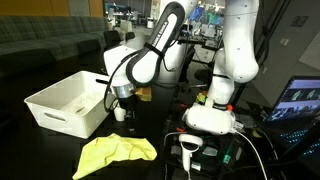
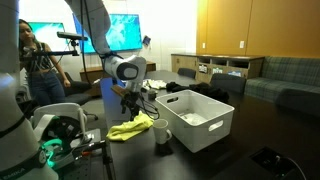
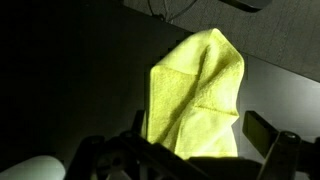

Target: Pick up the two cloths and put them in the box, then pick up the seal tape and marker and put them in the cup

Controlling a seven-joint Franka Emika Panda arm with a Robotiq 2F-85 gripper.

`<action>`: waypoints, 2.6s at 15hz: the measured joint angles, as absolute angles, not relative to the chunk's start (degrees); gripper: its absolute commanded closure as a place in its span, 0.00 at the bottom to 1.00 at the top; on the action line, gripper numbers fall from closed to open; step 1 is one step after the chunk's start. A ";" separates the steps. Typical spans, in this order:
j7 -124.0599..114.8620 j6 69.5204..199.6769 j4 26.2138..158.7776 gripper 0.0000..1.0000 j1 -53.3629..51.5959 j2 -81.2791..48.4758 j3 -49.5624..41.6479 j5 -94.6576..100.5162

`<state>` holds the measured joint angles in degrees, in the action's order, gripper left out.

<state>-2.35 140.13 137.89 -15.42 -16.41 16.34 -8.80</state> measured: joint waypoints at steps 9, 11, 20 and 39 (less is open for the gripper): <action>-10.89 154.99 138.46 0.00 -22.54 -23.55 22.60 -15.29; -13.29 157.81 138.29 0.00 -23.76 -25.23 22.41 -15.29; -22.19 162.51 137.83 0.00 -28.93 -30.70 15.48 -14.42; -29.76 158.11 136.04 0.84 -35.27 -31.32 5.02 -7.69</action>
